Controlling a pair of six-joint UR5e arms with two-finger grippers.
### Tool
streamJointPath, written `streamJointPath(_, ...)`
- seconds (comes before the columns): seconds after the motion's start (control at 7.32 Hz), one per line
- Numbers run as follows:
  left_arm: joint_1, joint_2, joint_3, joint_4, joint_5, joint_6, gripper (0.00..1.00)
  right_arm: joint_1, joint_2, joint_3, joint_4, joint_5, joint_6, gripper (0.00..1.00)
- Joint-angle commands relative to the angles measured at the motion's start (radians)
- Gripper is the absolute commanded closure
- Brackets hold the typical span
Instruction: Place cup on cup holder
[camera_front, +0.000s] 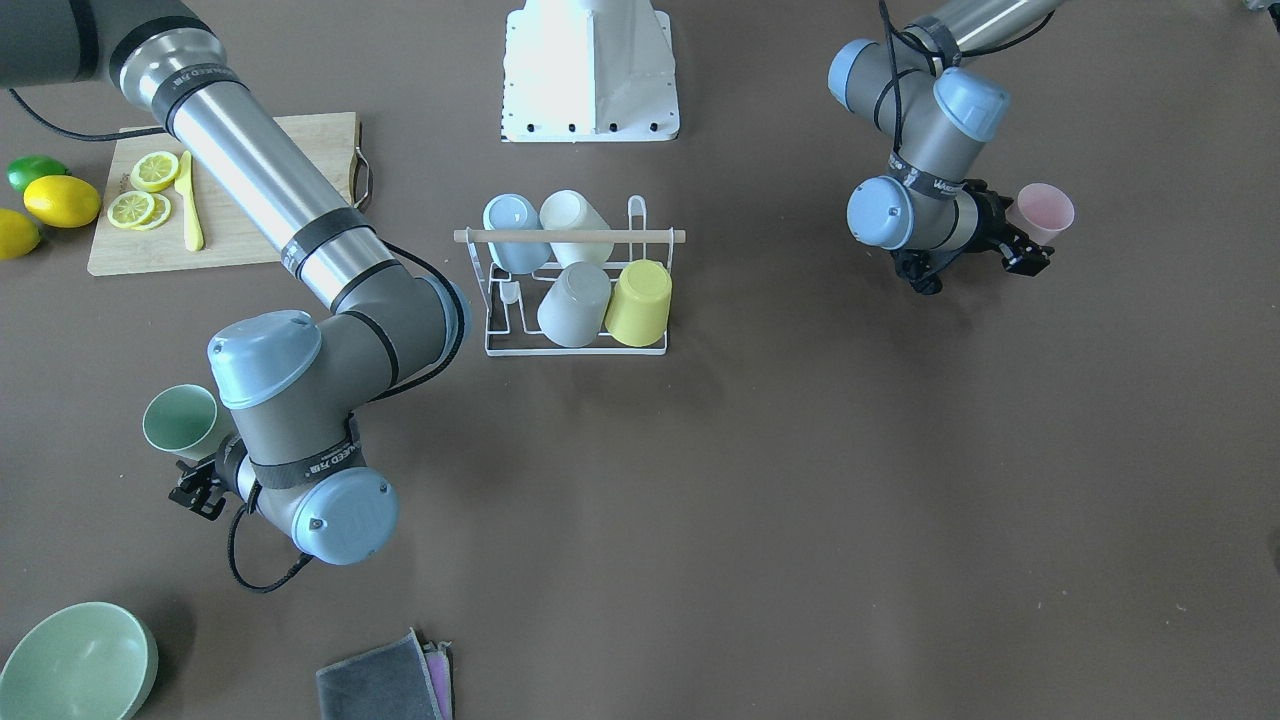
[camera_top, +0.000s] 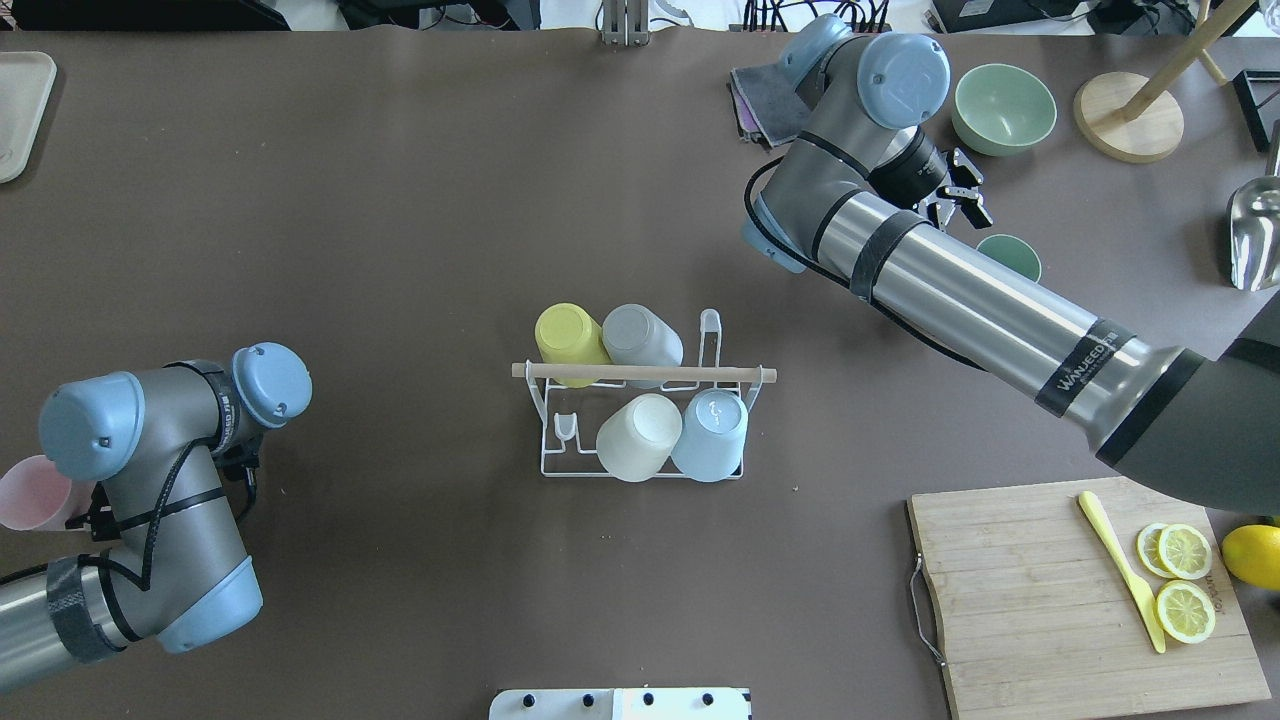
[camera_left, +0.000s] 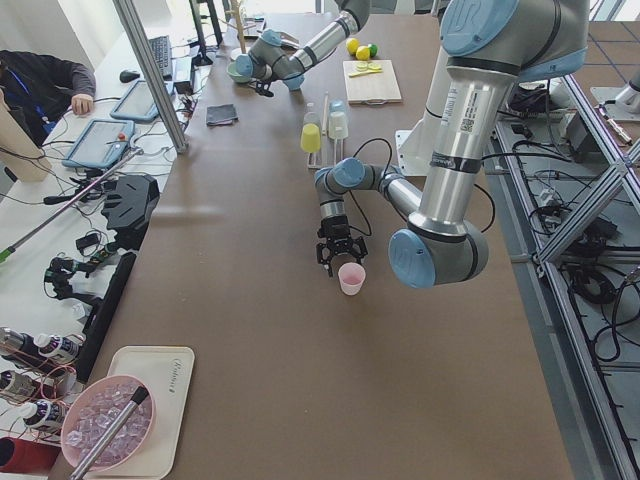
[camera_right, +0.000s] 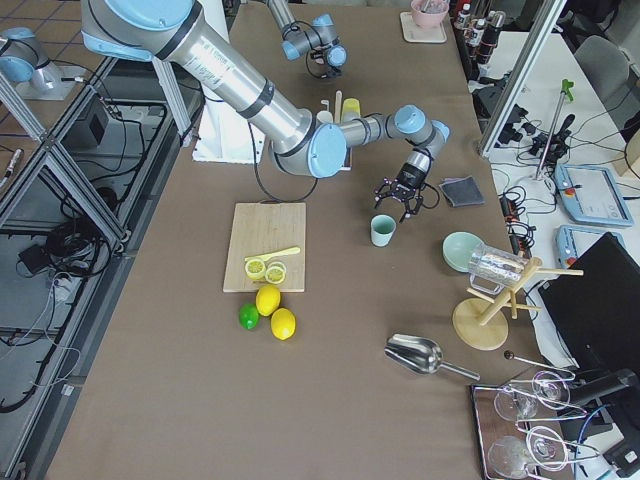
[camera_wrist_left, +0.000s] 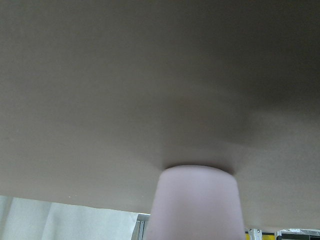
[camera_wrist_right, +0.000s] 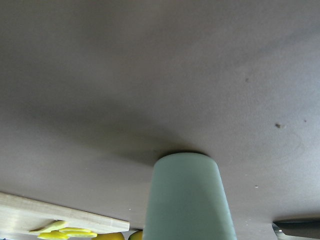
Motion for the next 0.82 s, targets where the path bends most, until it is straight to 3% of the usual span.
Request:
streamJointPath(0.0, 0.01, 0.014, -0.006, -0.009, 0.0, -0.011, 0.02, -0.018, 0.0, -0.024, -0.005, -0.019, -0.001, 0.02)
streamJointPath(0.68, 0.012, 0.066, -0.018, -0.052, -0.004, -0.012, 0.02, -0.041, -0.013, -0.033, -0.005, -0.101, -0.002, 0.01)
